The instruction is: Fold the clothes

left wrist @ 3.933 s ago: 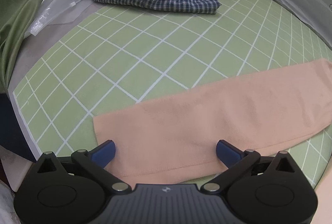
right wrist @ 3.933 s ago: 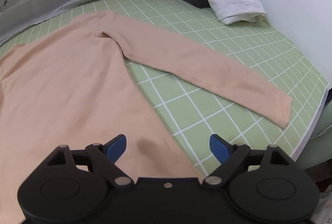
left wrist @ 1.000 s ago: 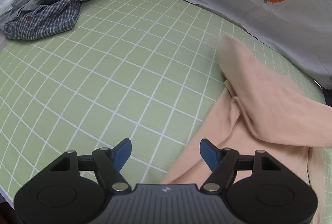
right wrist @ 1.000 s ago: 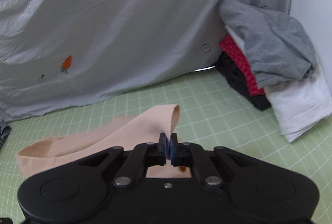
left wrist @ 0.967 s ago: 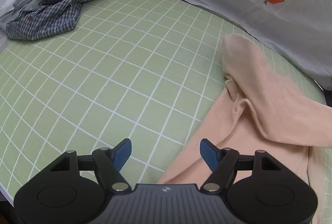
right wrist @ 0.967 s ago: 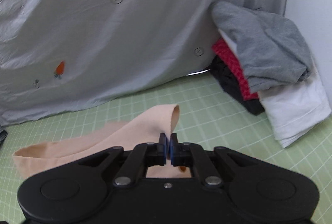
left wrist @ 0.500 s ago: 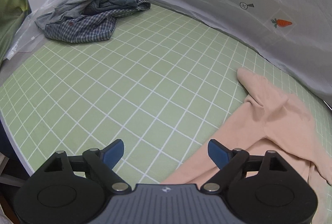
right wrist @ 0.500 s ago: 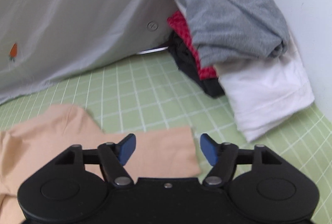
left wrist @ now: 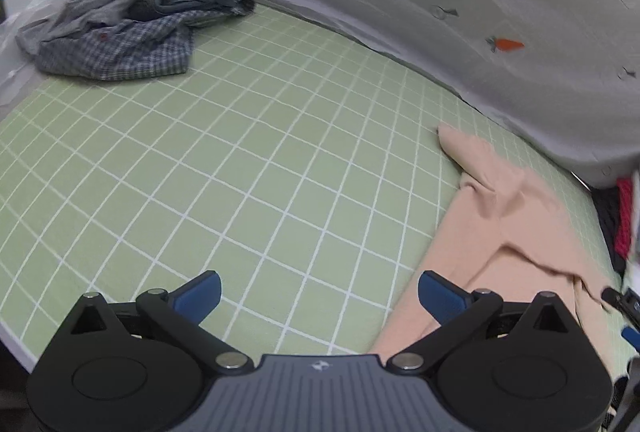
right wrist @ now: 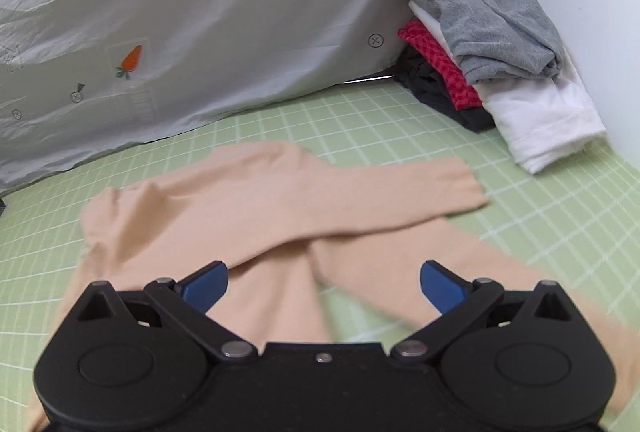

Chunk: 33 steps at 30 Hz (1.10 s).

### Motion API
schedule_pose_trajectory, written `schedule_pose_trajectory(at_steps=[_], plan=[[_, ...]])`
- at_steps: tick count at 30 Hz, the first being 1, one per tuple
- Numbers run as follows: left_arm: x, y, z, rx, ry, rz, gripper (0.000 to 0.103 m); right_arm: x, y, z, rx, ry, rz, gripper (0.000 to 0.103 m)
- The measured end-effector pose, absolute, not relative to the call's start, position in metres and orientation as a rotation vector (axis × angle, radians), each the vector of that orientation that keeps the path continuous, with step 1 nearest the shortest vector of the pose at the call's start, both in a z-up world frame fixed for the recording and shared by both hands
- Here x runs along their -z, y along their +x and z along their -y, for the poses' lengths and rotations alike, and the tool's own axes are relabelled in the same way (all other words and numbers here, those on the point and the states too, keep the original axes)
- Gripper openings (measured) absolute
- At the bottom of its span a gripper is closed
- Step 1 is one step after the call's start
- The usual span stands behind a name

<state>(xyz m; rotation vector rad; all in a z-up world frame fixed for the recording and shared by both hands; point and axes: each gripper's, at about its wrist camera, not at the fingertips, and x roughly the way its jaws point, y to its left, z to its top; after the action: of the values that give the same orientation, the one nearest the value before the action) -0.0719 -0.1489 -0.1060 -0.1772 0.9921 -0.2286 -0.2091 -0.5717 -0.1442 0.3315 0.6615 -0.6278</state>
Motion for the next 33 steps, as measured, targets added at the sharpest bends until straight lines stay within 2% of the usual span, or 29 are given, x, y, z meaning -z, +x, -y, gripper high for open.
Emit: schedule_pose_trajectory(at_steps=[8,14,17,19,23,24,25,27,29,33], plan=[[0.089,-0.037,0.073,0.387,0.006,-0.950,0.103,0.156,-0.185,0.419,0.598,0.363,-0.705,0.103],[0.095,-0.030,0.020,0.381,0.016,-0.987,0.103,0.166,-0.167,0.327,0.583,0.324,-0.748,0.095],[0.104,-0.029,0.006,0.395,0.018,-1.022,0.103,0.177,-0.166,0.302,0.569,0.309,-0.781,0.077],[0.107,-0.031,0.001,0.411,0.028,-1.031,0.103,0.184,-0.167,0.293,0.564,0.338,-0.798,0.054],[0.108,-0.037,-0.003,0.442,0.041,-1.031,0.103,0.191,-0.165,0.284,0.537,0.365,-0.820,0.048],[0.109,-0.038,-0.003,0.443,0.041,-1.033,0.103,0.192,-0.164,0.281,0.529,0.363,-0.823,0.039],[0.110,-0.038,-0.003,0.443,0.040,-1.035,0.103,0.192,-0.164,0.281,0.510,0.361,-0.823,0.024],[0.109,-0.037,-0.003,0.438,0.029,-1.032,0.103,0.192,-0.164,0.280,0.473,0.358,-0.824,0.009],[0.107,-0.037,-0.002,0.432,0.016,-1.028,0.103,0.185,-0.168,0.282,0.440,0.355,-0.795,0.003],[0.100,-0.035,0.017,0.455,0.032,-0.991,0.103,0.170,-0.180,0.294,0.410,0.353,-0.750,0.003]])
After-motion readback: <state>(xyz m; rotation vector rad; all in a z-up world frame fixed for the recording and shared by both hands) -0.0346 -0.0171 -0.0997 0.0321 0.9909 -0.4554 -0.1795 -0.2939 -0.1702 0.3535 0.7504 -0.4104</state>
